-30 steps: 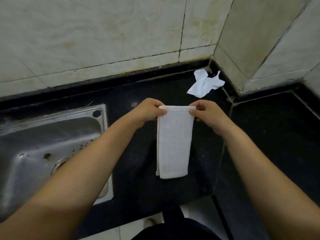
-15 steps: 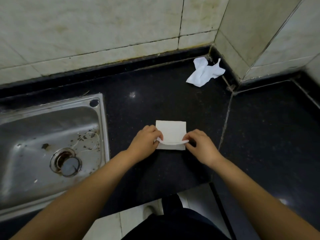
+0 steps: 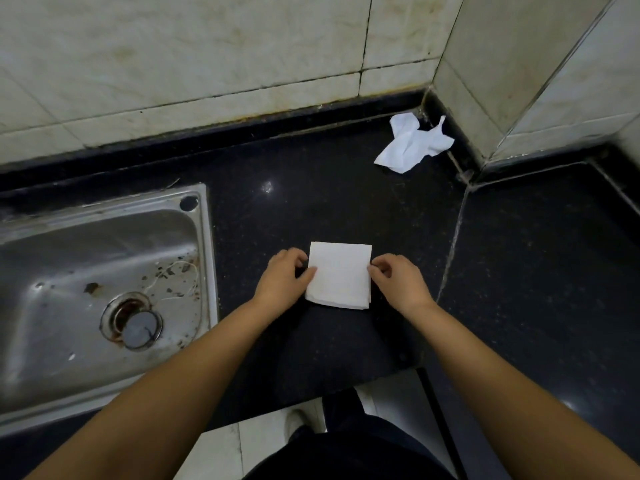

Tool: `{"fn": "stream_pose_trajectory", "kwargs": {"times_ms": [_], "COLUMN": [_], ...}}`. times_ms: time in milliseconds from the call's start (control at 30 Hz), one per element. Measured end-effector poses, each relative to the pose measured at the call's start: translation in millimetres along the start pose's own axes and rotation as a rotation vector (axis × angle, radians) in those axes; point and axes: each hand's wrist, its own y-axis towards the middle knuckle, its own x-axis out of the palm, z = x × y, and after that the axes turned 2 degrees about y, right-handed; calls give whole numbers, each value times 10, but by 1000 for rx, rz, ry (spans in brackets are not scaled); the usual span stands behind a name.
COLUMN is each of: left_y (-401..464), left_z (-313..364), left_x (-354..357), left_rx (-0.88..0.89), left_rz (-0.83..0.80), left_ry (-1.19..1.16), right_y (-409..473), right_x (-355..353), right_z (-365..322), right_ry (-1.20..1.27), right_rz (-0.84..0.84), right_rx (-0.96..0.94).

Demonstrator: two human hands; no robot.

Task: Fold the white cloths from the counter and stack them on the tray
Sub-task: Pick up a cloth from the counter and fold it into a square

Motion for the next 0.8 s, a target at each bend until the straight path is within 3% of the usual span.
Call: {"fn": "stream_pose_trajectory", "kwargs": {"times_ms": [67, 133, 300, 567, 700, 800], "left_y": [180, 322, 442, 485, 456, 367], "left_z": [99, 187, 253, 219, 230, 243], "left_x": [-14, 1, 85, 82, 132, 129], "left_rx": [-155, -227, -285, -314, -278, -282], "left_rz": [39, -26, -128, 8, 68, 58], "left_ry": [-71, -57, -18, -192, -98, 152], "right_y": [137, 210, 237, 380, 390, 322], "right_x": [49, 118, 140, 103, 126, 103], "right_z": [-77, -115, -103, -119, -113, -124], "right_ry": [16, 21, 69, 123, -4, -103], "right_rz": [-5, -27, -60, 19, -1, -13], "right_rx": [94, 160, 223, 176, 161, 189]}}
